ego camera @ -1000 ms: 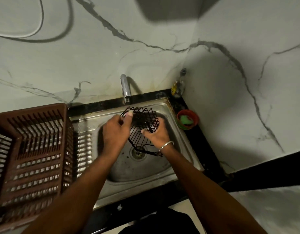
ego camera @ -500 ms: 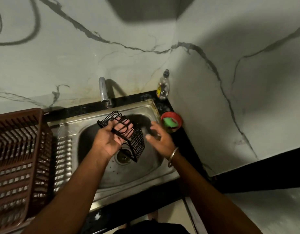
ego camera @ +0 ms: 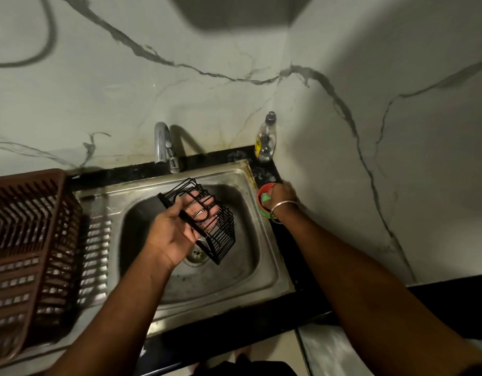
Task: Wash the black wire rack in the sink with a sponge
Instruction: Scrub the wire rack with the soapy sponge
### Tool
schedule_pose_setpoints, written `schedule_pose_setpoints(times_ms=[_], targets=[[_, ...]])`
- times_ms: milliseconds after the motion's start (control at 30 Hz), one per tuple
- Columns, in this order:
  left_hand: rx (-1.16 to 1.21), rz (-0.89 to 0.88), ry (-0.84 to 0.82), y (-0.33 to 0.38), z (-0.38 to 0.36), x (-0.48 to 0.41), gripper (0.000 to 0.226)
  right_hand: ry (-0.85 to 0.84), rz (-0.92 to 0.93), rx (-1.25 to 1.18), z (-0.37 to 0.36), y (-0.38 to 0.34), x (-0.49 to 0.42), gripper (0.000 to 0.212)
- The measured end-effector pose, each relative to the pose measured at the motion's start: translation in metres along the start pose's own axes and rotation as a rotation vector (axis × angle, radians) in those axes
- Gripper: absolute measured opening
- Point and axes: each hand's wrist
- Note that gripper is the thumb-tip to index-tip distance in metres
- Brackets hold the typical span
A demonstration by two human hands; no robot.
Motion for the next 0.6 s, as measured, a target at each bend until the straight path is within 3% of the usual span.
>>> schedule_pose_setpoints(times_ms=[133,400,500,600], targets=[[-0.027,-0.013,0.016,-0.006,0.0,-0.002,0.035,0.049,-0.022,-0.053,-0.005,-0.001,0.0,0.067],[-0.069,0.011,0.053,-0.013,0.0,-0.006,0.034,0.177,-0.053,-0.103,-0.011,0.014,-0.005,0.021],[-0.054,-0.013,0.078,-0.008,-0.002,-0.006,0.047,0.244,-0.104,-0.471,-0.004,0.018,-0.003,0.014],[-0.038,-0.013,0.103,-0.005,-0.008,-0.006,0.063,0.166,-0.227,-1.254,0.011,-0.001,0.025,0.01]])
Point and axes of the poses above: each hand's wrist, its own x-axis away from the middle knuckle, its own z-axis out of the back of the hand, y = z × x, and after that the axes turned 4 degrees about x, right-handed
